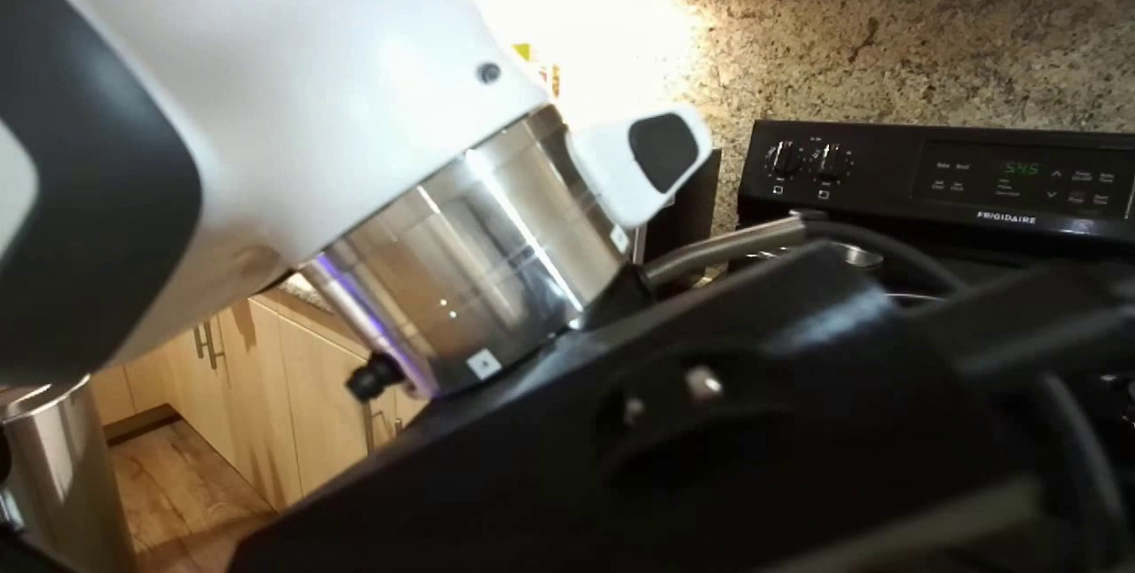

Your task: Pick up the white towel and hang it next to the other towel

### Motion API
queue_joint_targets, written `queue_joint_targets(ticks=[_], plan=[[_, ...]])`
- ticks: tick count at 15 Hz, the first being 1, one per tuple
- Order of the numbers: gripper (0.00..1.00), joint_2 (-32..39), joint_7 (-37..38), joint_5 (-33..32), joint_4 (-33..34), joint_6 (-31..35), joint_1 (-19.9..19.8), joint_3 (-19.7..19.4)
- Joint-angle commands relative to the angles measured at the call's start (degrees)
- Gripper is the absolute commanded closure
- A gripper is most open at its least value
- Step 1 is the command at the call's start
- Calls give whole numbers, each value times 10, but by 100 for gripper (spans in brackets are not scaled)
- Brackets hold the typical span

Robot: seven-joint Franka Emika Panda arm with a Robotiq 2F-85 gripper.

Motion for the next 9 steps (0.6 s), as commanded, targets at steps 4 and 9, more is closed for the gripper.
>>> queue_joint_targets(ticks=[4, 9], plan=[[92, -23, 0, 0, -27, 0, 20, 17], [92, -23, 28, 2, -52, 37, 28, 10]])
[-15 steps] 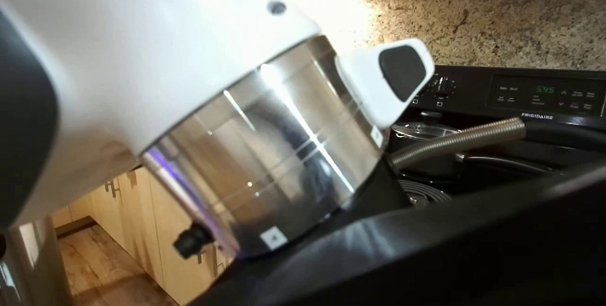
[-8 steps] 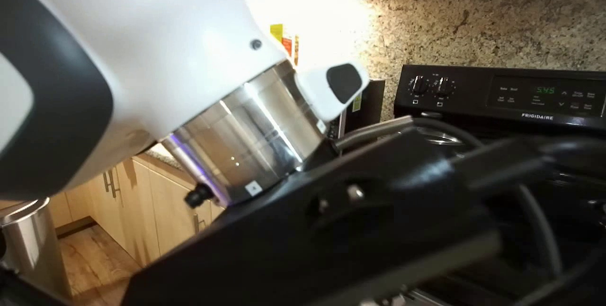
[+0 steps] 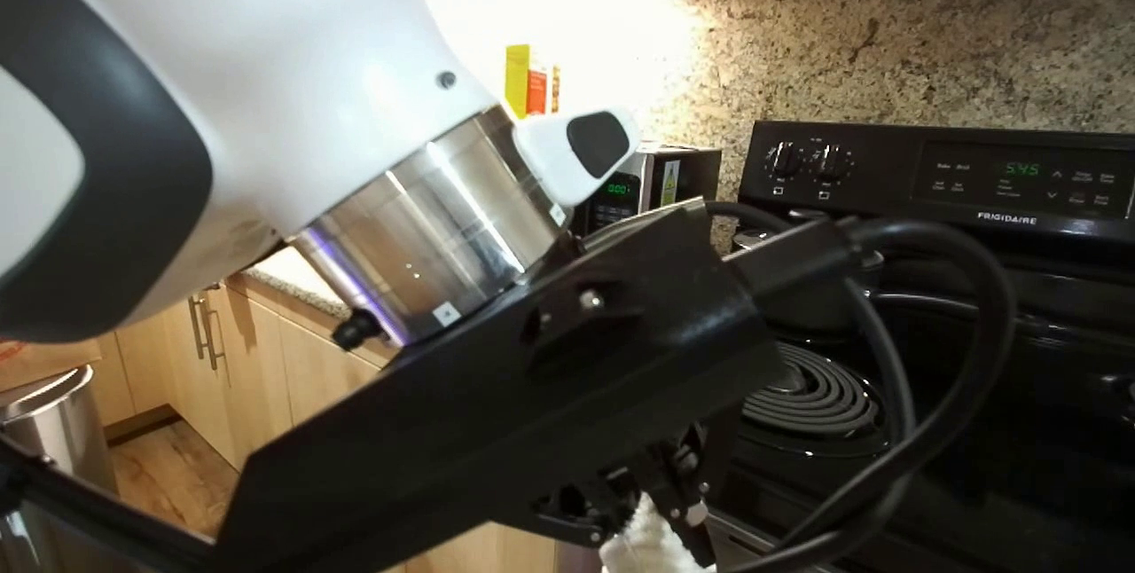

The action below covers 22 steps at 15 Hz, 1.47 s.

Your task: Pick up the white towel and hang it next to the other towel

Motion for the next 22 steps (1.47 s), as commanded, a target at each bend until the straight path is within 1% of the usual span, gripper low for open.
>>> queue_joint_targets(ticks=[1, 2, 3, 4, 6, 7, 8, 9, 10, 11, 12, 14, 15, 16, 17, 19, 20, 21, 22], plan=[[92, 16, 104, -36, -34, 66, -1, -10], [92, 20, 138, -32, -44, 72, 0, -11], [92, 30, 153, -3, -54, 98, 48, -52], [92, 39, 174, 15, -62, 114, 63, -63], [92, 75, 199, 78, -66, 134, 143, -128], [92, 87, 212, 119, -69, 138, 183, -150], [92, 98, 222, 163, -69, 130, 233, -183], [92, 84, 241, 194, -77, 120, 255, -185], [92, 81, 206, 147, -69, 110, 202, -160], [92, 87, 219, 171, -69, 110, 232, -171], [92, 89, 230, 181, -69, 110, 247, -175], [92, 90, 238, 184, -69, 110, 254, -177], [92, 97, 247, 199, -64, 87, 269, -194], [92, 107, 258, 220, -55, 27, 299, -225], [92, 116, 268, 216, -48, -18, 329, -256], [92, 122, 324, 171, -25, -129, 378, -306], [92, 124, 375, 139, -11, -181, 401, -327], [92, 119, 418, 107, 3, -231, 410, -334], [92, 107, 463, 76, 19, -281, 411, -332]])
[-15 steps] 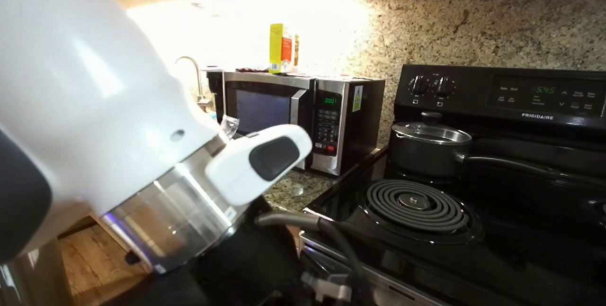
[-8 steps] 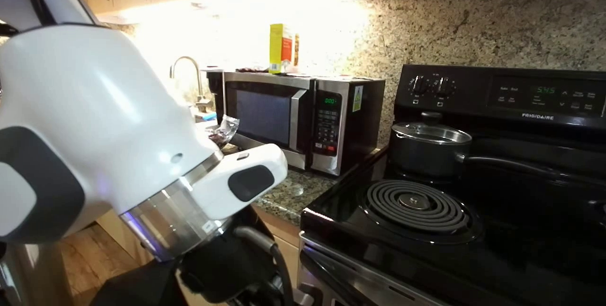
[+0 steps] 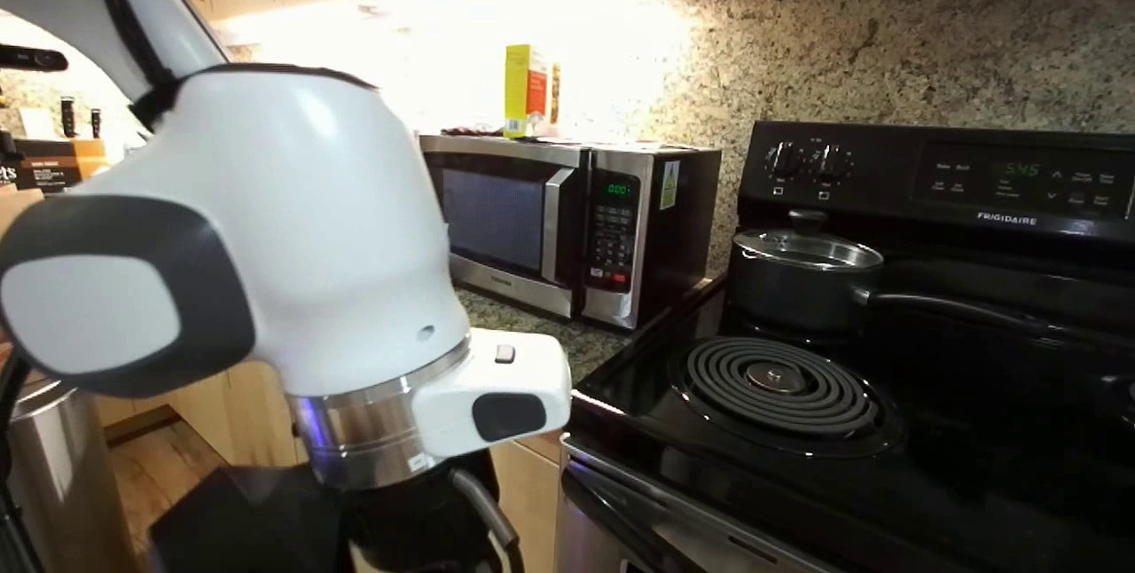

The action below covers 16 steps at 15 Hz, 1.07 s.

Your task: Pick up the white towel and hang it next to the other towel

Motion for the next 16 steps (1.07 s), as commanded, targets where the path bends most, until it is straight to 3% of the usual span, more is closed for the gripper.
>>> queue_joint_targets(ticks=[1, 3, 4, 7, 8, 10, 13, 16], plan=[[93, -13, 153, -91, 62, -161, 28, -19], [93, -34, 207, -108, 99, -256, 17, -2], [92, -42, 213, -156, 72, -180, -79, 94], [92, -46, 238, -188, 85, -193, -145, 165], [92, -41, 247, -188, 70, -150, -153, 171], [92, -40, 264, -176, 72, -63, -201, 226], [92, -43, 292, -161, 104, 0, -268, 307], [93, -29, 337, -167, 140, 73, -298, 342]])
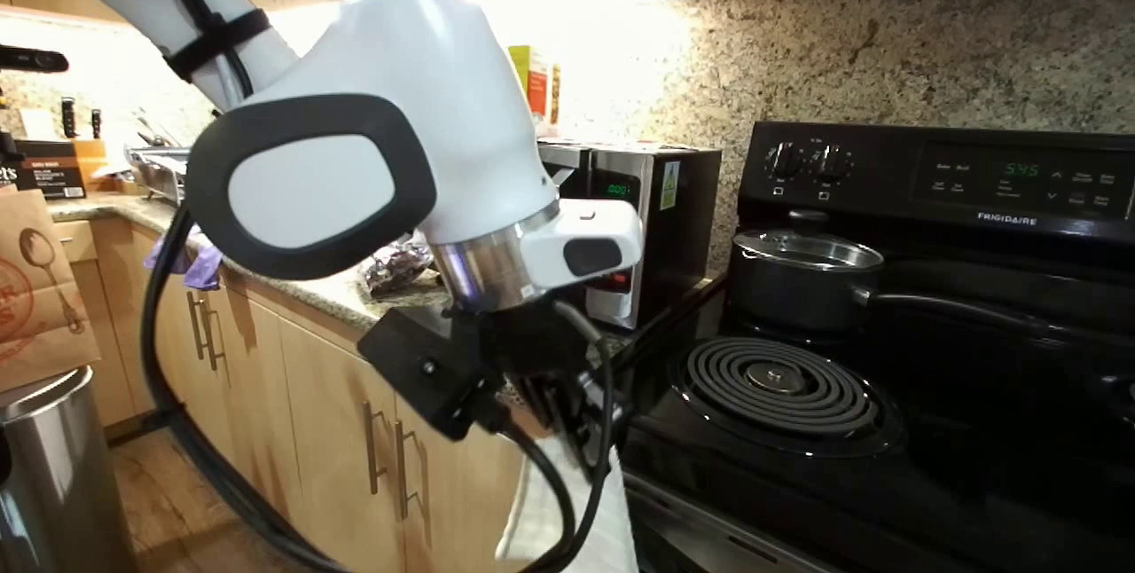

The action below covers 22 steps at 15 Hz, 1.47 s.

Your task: Pick up the white towel and hang it next to the other towel

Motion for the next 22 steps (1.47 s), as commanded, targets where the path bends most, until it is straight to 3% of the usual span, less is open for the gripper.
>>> queue_joint_targets(ticks=[1, 5, 6, 8, 11, 14, 17, 22], plan=[[92, 13, 38, 15, 43, 75, -11, 10], [92, 55, 70, 29, 104, 163, -23, -6], [93, 67, 117, -9, 119, 183, -45, 3], [93, 95, 149, -5, 155, 221, -53, -6], [92, 144, 172, 43, 204, 287, -48, -18], [93, 184, 200, 28, 241, 339, -64, 4], [92, 203, 213, 15, 258, 324, -77, 42], [92, 228, 230, 9, 312, 286, -132, 148]])
